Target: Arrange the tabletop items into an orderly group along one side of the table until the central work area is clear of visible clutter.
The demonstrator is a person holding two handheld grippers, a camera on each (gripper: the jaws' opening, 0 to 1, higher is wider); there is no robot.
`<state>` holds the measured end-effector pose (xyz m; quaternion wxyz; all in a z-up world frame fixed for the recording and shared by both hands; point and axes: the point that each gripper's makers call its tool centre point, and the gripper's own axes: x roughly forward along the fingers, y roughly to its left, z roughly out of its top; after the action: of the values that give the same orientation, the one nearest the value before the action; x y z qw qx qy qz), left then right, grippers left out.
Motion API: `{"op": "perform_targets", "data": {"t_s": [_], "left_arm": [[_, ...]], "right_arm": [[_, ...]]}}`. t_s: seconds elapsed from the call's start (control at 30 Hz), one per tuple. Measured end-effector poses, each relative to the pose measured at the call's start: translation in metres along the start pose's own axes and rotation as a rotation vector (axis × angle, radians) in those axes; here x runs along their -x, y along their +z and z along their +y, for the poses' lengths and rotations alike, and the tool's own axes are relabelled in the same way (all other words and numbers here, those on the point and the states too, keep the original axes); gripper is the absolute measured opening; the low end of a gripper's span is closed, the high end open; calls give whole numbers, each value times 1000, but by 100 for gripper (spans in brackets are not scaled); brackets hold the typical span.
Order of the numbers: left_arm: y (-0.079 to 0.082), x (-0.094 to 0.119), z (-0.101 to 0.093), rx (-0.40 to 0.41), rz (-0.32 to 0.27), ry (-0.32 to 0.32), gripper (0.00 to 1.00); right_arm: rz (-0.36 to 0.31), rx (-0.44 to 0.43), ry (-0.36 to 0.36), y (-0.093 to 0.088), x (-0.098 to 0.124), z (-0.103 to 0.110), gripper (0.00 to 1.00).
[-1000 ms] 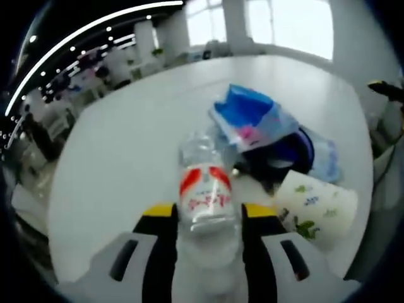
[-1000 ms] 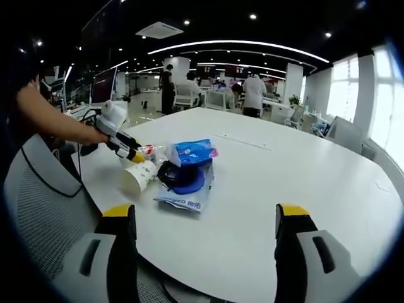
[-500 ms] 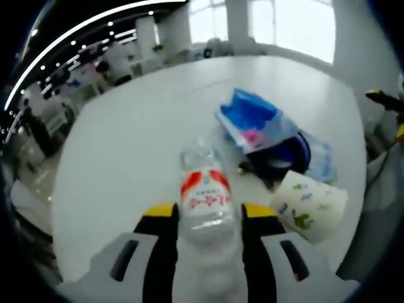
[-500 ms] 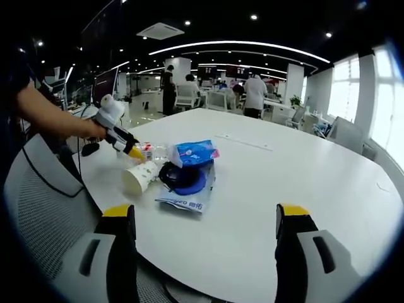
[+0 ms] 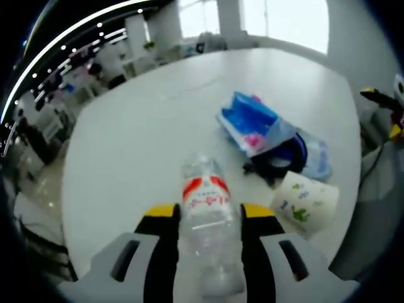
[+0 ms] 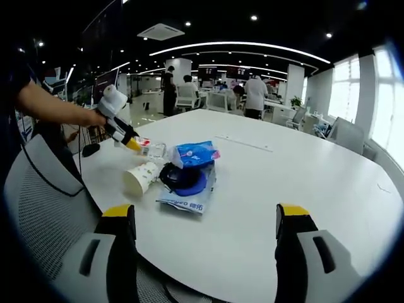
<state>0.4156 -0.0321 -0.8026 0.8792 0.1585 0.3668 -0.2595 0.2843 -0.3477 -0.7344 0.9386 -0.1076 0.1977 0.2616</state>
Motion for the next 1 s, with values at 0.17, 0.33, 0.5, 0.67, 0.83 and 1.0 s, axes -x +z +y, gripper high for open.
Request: {"op": "perform_targets", "data": {"t_s": [0.17,0.33,0.5,0.67,0.83,1.0], "left_arm": [[-1,7,1,-10,29,-11,34],[-2,10,5,-16,57,-19,34],[-1,12,6,-32,86,-37,34],[-1,13,8,-45,120,-63,34],[-1,15,13,-86,170,-93,34],[0,17,16,-123,220,-122,34]], "right_arm": [[-3,0,2,0,0,0,91],[-5,-1,1,1,0,0,91],[-7,-2,1,1,0,-1,91],[-6,-3,0,0,0,-1,91],[-5,-4,7,0,-1,1,91],[-7,-3,3,1,0,1,91]]}}
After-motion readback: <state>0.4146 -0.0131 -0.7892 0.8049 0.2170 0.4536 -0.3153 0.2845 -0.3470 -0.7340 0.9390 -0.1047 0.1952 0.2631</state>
